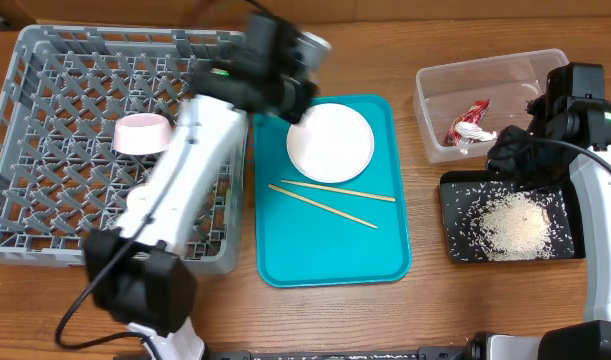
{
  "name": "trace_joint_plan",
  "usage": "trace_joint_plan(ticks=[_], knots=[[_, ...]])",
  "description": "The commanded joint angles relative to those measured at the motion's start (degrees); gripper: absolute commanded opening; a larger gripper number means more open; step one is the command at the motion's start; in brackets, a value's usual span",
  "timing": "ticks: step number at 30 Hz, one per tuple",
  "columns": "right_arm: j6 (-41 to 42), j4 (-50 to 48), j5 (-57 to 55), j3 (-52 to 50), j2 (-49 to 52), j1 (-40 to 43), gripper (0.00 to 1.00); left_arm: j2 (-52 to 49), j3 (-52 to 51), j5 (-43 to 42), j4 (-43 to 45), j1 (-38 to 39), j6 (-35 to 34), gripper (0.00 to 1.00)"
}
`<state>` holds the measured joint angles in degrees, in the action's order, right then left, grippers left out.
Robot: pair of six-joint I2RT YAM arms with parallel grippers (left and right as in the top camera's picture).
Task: Sort waste into correct bins and load items into the dishwasher
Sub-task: 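Carry the grey-white bowl to the rack and set it beside the pink bowl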
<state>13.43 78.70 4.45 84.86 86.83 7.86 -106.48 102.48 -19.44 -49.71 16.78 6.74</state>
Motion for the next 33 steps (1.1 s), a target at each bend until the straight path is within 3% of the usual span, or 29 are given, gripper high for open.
trace_joint_plan(ticks=[1, 13, 15, 22, 30, 33], knots=[[-0.13, -0.13, -0.57, 1.36, -1.2, 0.26, 0.53, -0.35, 0.55, -20.81, -0.2, -8.83, 1.57, 0.04], [-0.11, -0.02, -0.55, 1.36, -1.2, 0.26, 0.53, -4.66, 0.55, -41.55, -0.15, -28.28, 7.5, 0.04], [-0.11, -0.02, -0.55, 1.36, -1.2, 0.26, 0.53, -8.31, 0.55, -50.29, 0.0, -31.26, 9.64, 0.04], [-0.13, 0.11, -0.55, 1.36, -1.2, 0.26, 0.53, -16.81, 0.55, -67.91, 3.37, -35.39, 8.15, 0.04], [-0.13, 0.09, -0.57, 1.36, -1.2, 0.26, 0.52, -24.55, 0.55, -71.19, 3.5, -38.95, 3.41, 0.04], [-0.17, 0.11, -0.57, 1.36, -1.2, 0.26, 0.52, -24.9, 0.55, -67.49, 3.52, -39.91, 3.3, 0.03]])
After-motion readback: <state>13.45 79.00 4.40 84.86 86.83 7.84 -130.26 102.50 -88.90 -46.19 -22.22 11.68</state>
